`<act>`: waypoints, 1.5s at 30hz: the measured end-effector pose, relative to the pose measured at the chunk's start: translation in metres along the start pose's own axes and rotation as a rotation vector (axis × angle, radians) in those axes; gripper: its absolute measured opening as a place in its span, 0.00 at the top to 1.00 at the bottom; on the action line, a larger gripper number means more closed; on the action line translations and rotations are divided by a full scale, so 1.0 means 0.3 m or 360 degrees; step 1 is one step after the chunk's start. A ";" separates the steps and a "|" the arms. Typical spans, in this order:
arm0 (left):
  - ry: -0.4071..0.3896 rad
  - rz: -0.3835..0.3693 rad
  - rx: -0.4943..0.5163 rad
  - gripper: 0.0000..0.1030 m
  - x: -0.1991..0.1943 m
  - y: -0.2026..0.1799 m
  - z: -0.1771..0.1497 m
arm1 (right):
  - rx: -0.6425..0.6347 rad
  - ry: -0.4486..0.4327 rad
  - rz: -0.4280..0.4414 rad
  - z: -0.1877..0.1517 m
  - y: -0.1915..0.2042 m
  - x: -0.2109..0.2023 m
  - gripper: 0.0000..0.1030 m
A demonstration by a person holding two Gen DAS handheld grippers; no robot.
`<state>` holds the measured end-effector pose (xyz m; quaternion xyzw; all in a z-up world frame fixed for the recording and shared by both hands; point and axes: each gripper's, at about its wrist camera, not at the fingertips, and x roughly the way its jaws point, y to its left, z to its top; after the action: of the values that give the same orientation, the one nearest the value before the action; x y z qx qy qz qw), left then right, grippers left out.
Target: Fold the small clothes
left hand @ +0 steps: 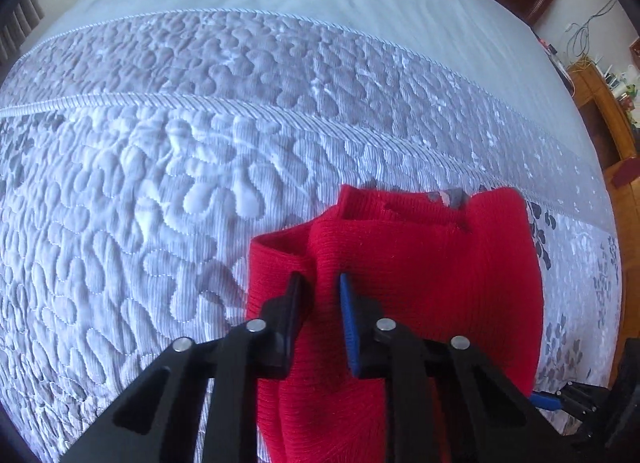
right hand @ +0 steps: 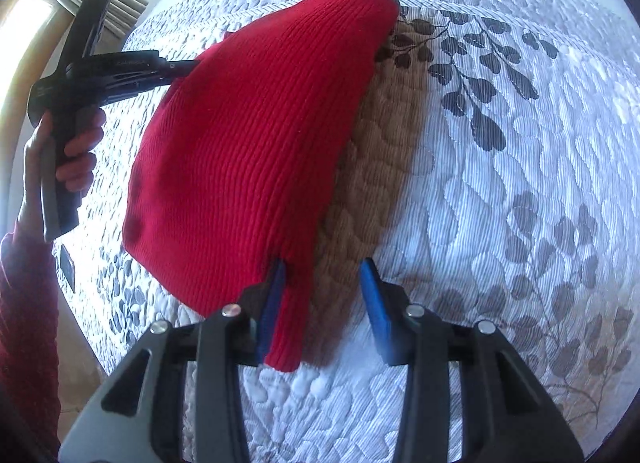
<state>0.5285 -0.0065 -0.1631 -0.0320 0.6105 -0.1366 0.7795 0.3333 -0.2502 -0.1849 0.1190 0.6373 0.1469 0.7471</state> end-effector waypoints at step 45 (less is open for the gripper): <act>0.0187 -0.0528 -0.0152 0.38 0.021 0.045 -0.220 | 0.0164 0.0043 0.0254 0.241 -0.043 0.087 0.40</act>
<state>0.4689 0.0128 -0.1886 -0.1613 0.6470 -0.2357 0.7069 0.4094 -0.2518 -0.2022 0.2058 0.6425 0.1746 0.7172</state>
